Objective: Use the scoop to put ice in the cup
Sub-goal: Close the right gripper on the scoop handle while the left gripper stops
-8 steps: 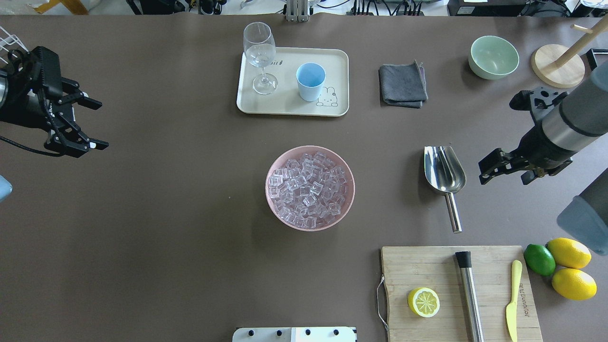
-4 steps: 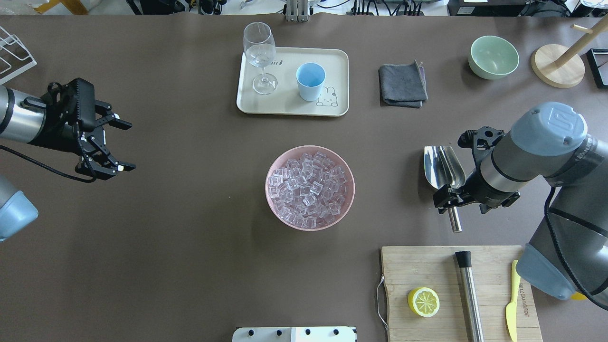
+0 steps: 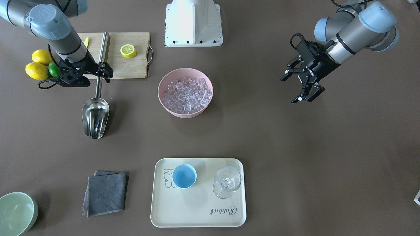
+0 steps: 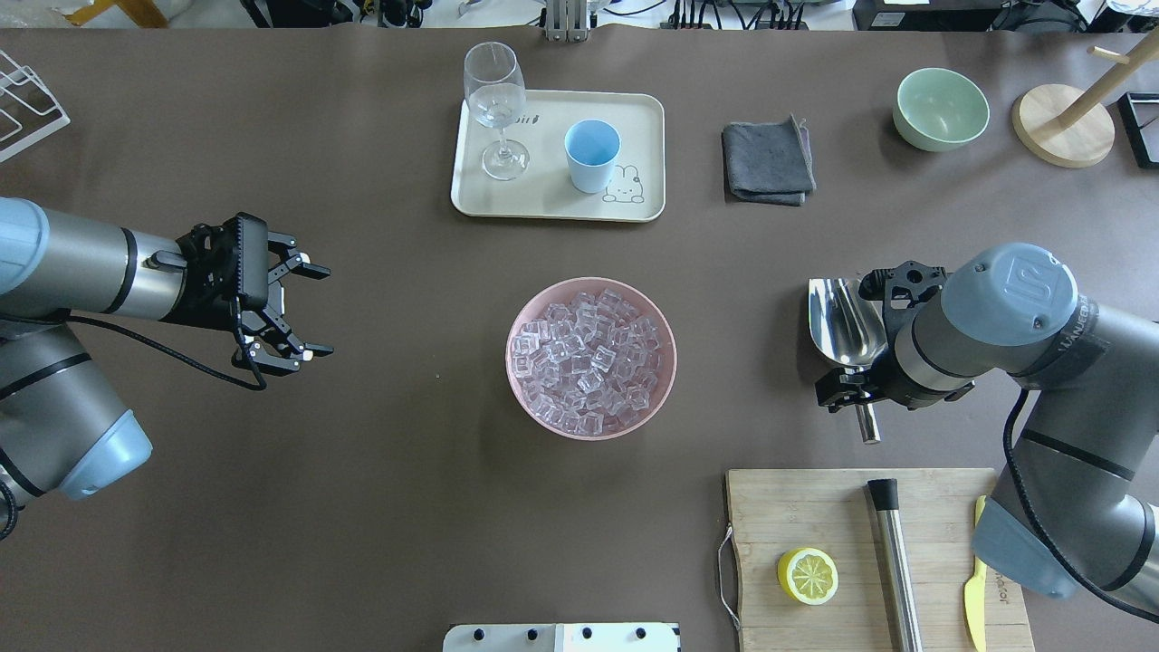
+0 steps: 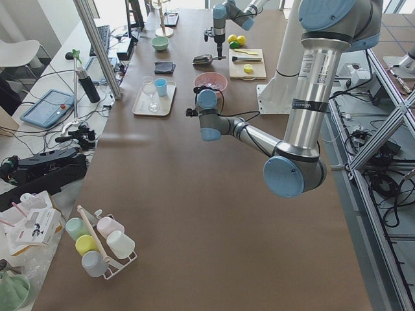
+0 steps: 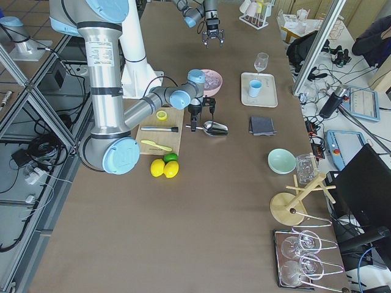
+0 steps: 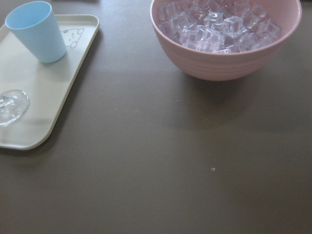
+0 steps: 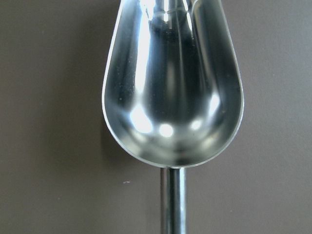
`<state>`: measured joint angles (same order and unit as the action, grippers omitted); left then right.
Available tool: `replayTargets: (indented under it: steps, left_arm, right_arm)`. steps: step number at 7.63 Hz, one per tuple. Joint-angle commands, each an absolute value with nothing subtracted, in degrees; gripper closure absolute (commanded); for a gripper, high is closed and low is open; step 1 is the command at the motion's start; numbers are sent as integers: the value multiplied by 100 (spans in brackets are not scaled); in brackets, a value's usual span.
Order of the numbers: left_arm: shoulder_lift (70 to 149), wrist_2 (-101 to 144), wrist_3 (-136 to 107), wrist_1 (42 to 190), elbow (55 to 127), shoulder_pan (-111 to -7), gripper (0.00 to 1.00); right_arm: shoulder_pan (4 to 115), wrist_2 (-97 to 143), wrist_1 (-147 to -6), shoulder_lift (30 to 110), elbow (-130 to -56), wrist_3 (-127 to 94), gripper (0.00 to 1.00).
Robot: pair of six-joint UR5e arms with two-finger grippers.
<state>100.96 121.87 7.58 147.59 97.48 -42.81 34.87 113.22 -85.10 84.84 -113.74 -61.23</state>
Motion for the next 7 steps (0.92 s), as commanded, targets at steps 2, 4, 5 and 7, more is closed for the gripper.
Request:
replayTargets:
  steps: [2, 4, 5, 7]
  left_arm:
    - [10370, 12067, 782, 15055, 9362, -3624, 2]
    - [10774, 11735, 791, 15397, 8844, -3560, 2]
    - [10828, 11690, 791, 15390, 8833, -3542, 2]
    - [11038, 11454, 791, 15355, 8737, -3367, 2]
  right_arm:
    - [3445, 11695, -7559, 8517, -10819, -6388, 0]
    - [3454, 11830, -7559, 8543, -10828, -6442, 1]
    - [3454, 11830, -7559, 8578, -10837, -6434, 2]
    - [3463, 11813, -7559, 8648, -10837, -6399, 44]
